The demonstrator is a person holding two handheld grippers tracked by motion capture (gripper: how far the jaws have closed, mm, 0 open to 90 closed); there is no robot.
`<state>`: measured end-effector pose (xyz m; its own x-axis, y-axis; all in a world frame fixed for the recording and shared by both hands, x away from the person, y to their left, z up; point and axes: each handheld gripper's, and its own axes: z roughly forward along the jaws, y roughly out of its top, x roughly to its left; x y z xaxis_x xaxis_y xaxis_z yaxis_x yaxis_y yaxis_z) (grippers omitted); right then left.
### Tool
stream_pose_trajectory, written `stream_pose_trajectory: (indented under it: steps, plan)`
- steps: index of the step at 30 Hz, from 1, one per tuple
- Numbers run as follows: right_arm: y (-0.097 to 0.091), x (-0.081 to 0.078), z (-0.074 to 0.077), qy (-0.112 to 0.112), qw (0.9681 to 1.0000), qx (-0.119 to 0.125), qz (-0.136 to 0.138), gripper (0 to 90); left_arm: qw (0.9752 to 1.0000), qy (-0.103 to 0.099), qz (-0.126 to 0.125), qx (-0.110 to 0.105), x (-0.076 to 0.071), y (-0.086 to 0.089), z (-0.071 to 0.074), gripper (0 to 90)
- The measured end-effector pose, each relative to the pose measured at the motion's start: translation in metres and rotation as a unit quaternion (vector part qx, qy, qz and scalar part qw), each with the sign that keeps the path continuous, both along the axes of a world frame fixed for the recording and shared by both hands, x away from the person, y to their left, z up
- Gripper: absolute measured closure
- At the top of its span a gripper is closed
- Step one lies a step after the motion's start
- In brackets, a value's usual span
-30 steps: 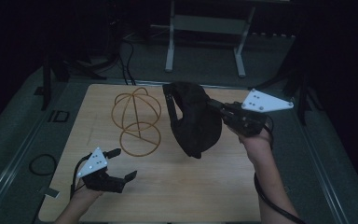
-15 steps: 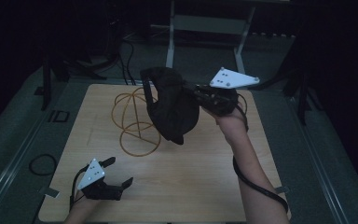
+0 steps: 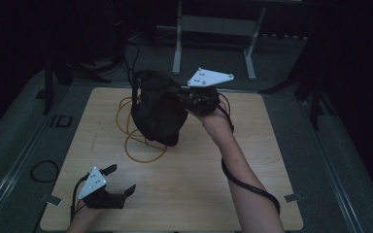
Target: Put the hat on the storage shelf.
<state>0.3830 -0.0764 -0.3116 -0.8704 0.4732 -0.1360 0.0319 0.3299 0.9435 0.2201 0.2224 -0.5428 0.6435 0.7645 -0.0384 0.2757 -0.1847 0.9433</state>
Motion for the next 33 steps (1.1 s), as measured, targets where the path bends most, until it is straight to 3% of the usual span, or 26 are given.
stream_pose_trajectory:
  steps: [14, 22, 26, 33]
  plan:
    - [0.040, 0.013, -0.022, 0.029, 0.9993, -0.023, 0.000, 88.8, 1.0000, 0.002, -0.003, 0.005, 0.000, 0.000, -0.002, 2.1]
    - [0.057, 0.018, -0.035, 0.041, 0.9978, -0.051, 0.006, 88.7, 1.0000, -0.001, -0.002, -0.002, -0.002, 0.000, -0.001, 2.0]
    - [0.060, 0.020, -0.039, 0.048, 0.9980, -0.040, 0.008, 88.3, 1.0000, 0.002, -0.003, -0.005, -0.002, 0.001, -0.001, 2.0]
    - [0.065, 0.024, -0.045, 0.063, 0.9968, -0.048, 0.006, 72.7, 1.0000, 0.002, -0.007, -0.006, -0.002, 0.001, -0.002, 2.1]
